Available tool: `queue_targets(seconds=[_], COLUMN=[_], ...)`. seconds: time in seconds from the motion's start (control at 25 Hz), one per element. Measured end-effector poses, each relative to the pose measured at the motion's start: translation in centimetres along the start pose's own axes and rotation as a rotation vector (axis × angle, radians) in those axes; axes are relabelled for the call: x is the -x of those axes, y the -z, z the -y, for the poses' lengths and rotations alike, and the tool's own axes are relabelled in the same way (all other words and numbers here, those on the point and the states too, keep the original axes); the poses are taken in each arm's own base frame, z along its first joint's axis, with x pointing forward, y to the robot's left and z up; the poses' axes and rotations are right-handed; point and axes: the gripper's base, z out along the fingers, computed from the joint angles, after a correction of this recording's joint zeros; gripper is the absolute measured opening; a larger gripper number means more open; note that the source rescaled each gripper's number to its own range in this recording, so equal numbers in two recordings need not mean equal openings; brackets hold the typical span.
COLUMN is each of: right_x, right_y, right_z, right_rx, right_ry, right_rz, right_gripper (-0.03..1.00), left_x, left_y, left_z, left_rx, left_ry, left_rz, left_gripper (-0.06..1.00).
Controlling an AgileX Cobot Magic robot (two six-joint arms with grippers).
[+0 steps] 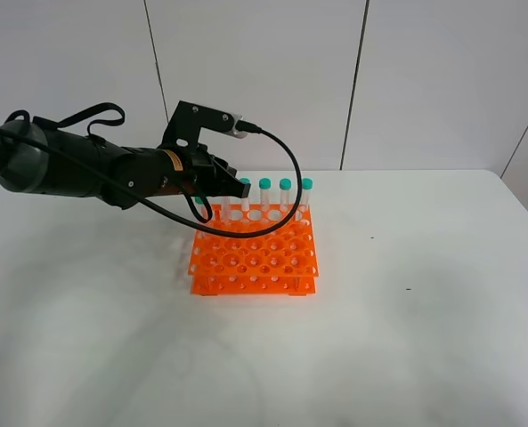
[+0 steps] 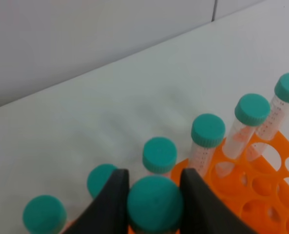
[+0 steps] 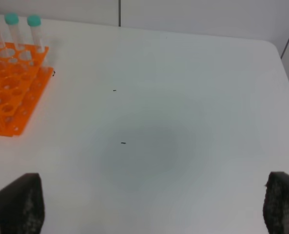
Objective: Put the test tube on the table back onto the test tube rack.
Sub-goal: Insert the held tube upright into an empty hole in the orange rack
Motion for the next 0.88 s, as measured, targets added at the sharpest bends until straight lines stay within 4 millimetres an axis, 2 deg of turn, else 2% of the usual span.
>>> queue_targets(seconds=[0.2,0.68,0.88], right_x=[0.0,0.0,0.0], right_y=[0.0,0.0,0.0], right_z=[0.0,0.0,0.0], right_rx=[0.002,0.003,0.003], right_ry=[-0.001,-0.002,-0.002], right_rz=[0.000,0.000,0.000], right_gripper=[1.00,1.00,1.00], left_x=[-0.9,-2.5,-3.4], left_y=[-0.8,-1.1,-1.9], left_z=[0.0,0.1,0.1], left_rx=[-0.001,-0.008,-0.010], left_ry=[0.001,0.002,0.003], left_rz=[-0.024,-0.011,-0.020], left_gripper=[0.00,0.00,0.00])
